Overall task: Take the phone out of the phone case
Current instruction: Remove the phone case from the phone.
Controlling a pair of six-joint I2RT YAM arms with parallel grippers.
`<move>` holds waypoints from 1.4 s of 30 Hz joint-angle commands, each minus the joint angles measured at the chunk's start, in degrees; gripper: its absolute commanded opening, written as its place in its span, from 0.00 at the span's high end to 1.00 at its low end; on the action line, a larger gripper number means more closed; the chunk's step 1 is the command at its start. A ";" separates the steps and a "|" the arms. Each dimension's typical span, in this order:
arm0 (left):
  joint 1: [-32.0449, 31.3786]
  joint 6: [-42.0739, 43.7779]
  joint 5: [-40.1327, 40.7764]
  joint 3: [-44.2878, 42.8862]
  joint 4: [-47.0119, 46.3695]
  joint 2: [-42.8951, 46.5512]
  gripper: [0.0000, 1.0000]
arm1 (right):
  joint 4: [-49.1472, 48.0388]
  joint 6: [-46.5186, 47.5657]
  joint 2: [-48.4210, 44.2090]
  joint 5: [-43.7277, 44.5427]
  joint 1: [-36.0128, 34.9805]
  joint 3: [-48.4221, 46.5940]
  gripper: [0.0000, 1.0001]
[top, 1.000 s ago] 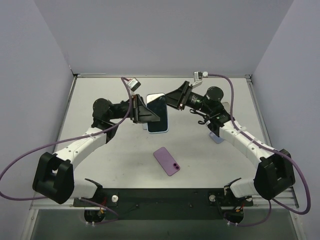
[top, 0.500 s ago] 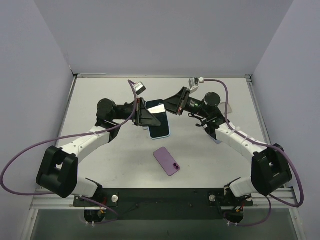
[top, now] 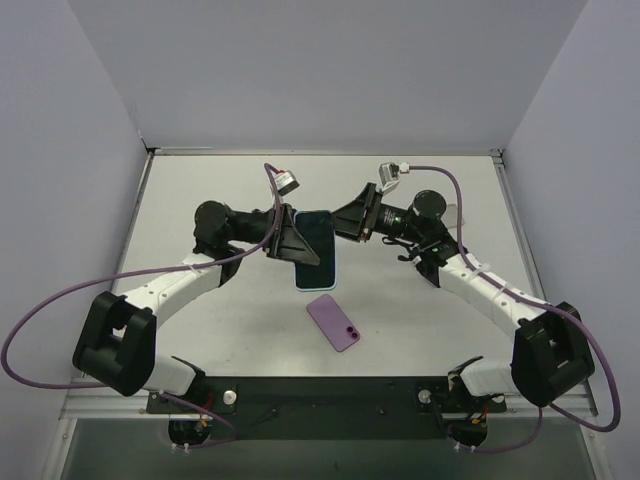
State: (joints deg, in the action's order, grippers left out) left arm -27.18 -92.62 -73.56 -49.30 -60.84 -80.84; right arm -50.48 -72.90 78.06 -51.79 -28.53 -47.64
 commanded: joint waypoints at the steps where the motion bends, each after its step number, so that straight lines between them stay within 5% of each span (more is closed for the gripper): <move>1: -1.12 4.37 14.76 -7.13 -25.65 1.82 1.00 | 21.81 15.32 -0.62 -13.07 -5.65 2.11 0.63; 5: -1.12 4.82 14.41 -7.04 -25.21 1.21 1.00 | 27.79 19.37 -1.68 -15.00 -6.18 0.18 0.63; 14: -1.12 4.64 14.06 -8.18 -25.12 -0.99 1.00 | 25.09 17.80 -1.86 -15.27 -9.17 -0.61 0.67; 19: -1.12 4.90 13.97 -8.18 -25.12 -2.74 1.00 | 21.91 14.46 -1.78 -14.14 -9.35 -0.88 1.00; 26: -1.12 8.05 13.01 -7.74 -19.68 -4.85 1.00 | 33.50 19.46 -2.12 1.12 -7.94 -3.42 1.00; 32: -1.03 17.12 13.09 -9.32 0.36 -8.10 1.00 | 37.12 21.05 -3.62 11.00 -4.78 -3.08 1.00; 40: -0.24 13.26 14.06 -10.73 -2.00 -18.56 0.96 | 42.65 23.24 -3.88 15.84 -0.91 -3.78 1.00; 42: -0.24 13.60 14.50 -10.73 -1.39 -20.92 0.87 | 43.44 23.95 -3.97 16.28 0.23 -3.25 1.00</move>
State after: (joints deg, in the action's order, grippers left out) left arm -28.45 -79.20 -78.81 -55.05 -58.54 -98.72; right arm -17.47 -51.92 73.30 -38.00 -27.83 -52.73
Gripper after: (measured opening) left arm 0.312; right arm 0.099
